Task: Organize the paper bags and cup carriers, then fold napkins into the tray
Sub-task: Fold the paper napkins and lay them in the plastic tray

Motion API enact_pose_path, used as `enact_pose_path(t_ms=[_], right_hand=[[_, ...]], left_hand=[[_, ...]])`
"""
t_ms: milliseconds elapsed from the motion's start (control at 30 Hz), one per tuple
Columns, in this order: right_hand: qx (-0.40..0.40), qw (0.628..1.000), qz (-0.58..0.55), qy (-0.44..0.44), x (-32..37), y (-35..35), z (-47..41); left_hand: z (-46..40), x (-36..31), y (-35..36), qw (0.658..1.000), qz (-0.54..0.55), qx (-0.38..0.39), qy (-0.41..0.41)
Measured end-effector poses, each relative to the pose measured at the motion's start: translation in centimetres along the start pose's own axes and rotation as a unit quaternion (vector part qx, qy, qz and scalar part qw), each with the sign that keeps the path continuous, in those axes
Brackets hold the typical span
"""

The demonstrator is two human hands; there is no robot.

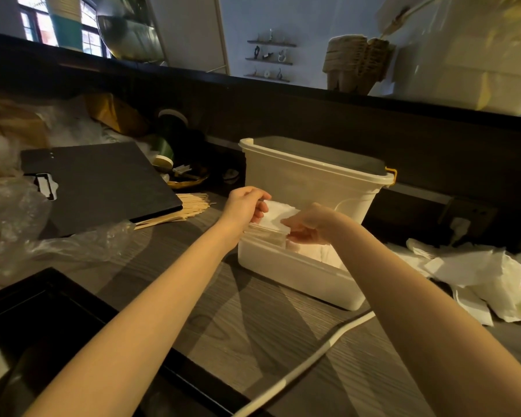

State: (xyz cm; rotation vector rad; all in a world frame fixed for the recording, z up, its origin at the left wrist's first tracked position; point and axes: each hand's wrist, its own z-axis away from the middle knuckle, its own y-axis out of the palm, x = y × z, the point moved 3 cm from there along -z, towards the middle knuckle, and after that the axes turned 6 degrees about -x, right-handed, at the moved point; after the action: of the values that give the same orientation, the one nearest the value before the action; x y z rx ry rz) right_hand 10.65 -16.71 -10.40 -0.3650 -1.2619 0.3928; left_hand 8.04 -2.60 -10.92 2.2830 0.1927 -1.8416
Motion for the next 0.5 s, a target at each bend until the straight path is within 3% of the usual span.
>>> enact_pose_path(t_ms=[200,367,433,500], right_hand=[[0.013,0.999,0.049,-0.002,-1.0,1.2,-0.2],[-0.058,0.985,0.139,-0.084,0.6,-0.7,-1.0],[-0.073,0.968,0.201,-0.133,1.1,-1.2,-0.8],[-0.055,0.927,0.299,-0.219,1.5,-1.0,-0.3]], left_hand=[[-0.1,0.1,-0.1,1.0,-0.01,-0.001,0.009],[0.0,0.1,0.0,1.0,-0.024,-0.007,0.015],[0.0,0.2,0.0,0.999,-0.026,-0.007,0.016],[0.0,0.2,0.0,1.0,-0.025,-0.009,0.014]])
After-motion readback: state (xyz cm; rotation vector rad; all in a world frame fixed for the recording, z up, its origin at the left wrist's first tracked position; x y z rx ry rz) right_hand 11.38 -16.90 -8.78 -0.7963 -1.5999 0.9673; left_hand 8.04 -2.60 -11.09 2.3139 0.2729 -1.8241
